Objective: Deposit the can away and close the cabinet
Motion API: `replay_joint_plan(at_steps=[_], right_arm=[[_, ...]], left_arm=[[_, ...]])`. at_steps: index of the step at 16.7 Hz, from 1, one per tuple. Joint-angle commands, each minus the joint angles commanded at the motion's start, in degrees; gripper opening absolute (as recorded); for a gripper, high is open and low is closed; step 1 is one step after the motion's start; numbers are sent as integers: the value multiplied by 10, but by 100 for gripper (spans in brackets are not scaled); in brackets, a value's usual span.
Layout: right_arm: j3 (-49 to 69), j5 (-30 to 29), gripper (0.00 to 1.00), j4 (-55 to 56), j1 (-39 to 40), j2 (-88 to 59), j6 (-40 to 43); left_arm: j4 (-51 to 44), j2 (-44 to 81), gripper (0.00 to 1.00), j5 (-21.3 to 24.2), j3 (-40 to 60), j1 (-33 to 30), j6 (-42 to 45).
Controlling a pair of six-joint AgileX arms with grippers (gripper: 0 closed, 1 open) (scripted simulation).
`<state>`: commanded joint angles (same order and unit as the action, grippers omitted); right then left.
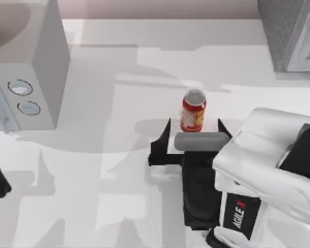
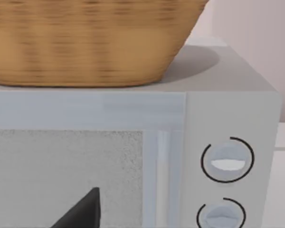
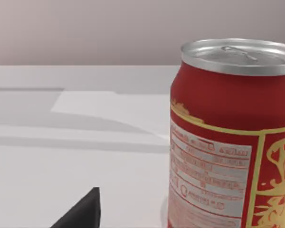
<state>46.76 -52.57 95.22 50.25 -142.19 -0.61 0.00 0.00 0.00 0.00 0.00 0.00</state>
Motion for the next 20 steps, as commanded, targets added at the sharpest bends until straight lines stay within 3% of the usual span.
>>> replay_joint_plan(at_steps=[6,11,20], right_arm=[[83,59,100,-65,-58,-17,1],[92,65,100,-71,-65,-19,1],[92,65,32,-71,-65,-19,1]], left_arm=[[0,0,100,0,0,0,0],[0,0,100,0,0,0,0],[0,0,100,0,0,0,0]])
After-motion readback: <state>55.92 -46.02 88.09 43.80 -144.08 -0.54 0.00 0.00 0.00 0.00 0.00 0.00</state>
